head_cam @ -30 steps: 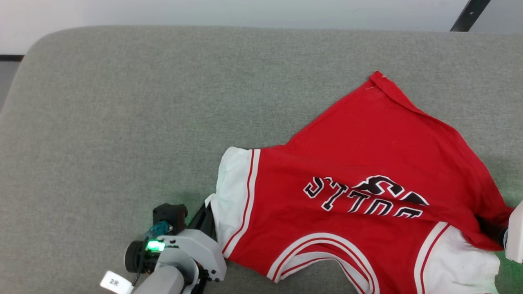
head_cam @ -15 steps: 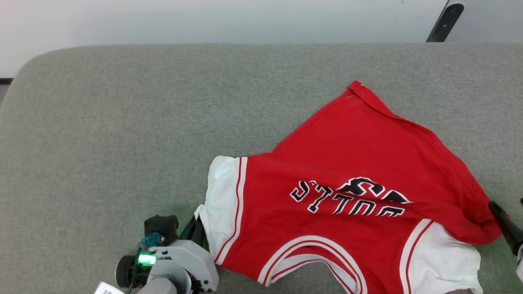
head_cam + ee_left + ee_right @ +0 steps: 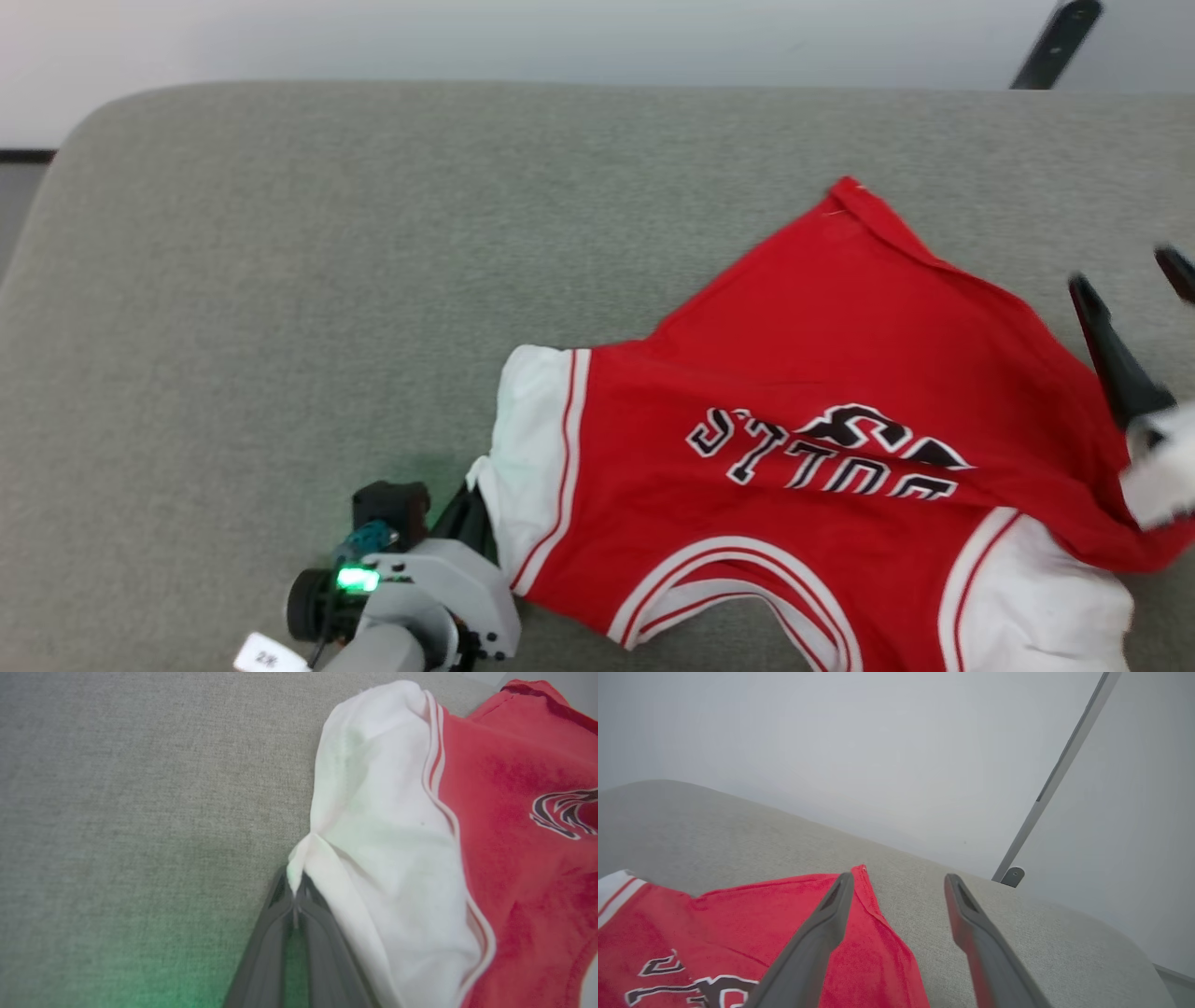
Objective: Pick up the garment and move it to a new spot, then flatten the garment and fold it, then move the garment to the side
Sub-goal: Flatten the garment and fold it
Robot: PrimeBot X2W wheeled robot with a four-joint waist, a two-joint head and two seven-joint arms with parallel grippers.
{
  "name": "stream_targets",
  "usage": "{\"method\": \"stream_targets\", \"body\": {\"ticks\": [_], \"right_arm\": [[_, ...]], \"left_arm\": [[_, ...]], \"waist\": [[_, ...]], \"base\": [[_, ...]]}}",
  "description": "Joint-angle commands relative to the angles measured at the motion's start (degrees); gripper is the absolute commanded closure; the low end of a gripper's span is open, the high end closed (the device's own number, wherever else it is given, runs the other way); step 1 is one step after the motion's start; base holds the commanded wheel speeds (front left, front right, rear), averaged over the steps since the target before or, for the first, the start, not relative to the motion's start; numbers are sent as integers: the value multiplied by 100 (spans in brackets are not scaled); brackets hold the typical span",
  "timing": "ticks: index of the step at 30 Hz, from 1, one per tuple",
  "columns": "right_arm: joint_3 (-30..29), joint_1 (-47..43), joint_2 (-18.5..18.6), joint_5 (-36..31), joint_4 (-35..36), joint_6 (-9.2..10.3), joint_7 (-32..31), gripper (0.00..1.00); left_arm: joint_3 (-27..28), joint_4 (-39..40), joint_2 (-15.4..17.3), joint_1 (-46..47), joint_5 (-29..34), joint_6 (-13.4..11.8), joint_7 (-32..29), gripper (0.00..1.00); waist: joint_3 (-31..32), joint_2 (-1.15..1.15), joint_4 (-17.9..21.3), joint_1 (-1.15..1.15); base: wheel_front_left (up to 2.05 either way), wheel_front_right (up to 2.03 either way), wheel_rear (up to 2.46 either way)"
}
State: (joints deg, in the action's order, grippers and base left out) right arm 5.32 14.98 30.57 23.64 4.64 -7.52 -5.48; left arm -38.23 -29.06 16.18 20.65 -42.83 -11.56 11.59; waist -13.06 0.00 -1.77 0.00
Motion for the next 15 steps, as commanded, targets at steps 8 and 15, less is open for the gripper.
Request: {"method": "stream_targets", "body": {"ticks": [8,15], "right_arm": [[1279,2272,470,663,-1861,7,-947,0],[2422,3924,370,1446,-3516,6,-2405,0]], "left_arm": [[-275,-200,-293,227,122,173,-80,100],[-375,-404,-507,455,164,289,1,100]], "waist": [[-276,0,-629,0],[-498,0,-999,0]], "base": [[0,0,0],[0,0,0]]}}
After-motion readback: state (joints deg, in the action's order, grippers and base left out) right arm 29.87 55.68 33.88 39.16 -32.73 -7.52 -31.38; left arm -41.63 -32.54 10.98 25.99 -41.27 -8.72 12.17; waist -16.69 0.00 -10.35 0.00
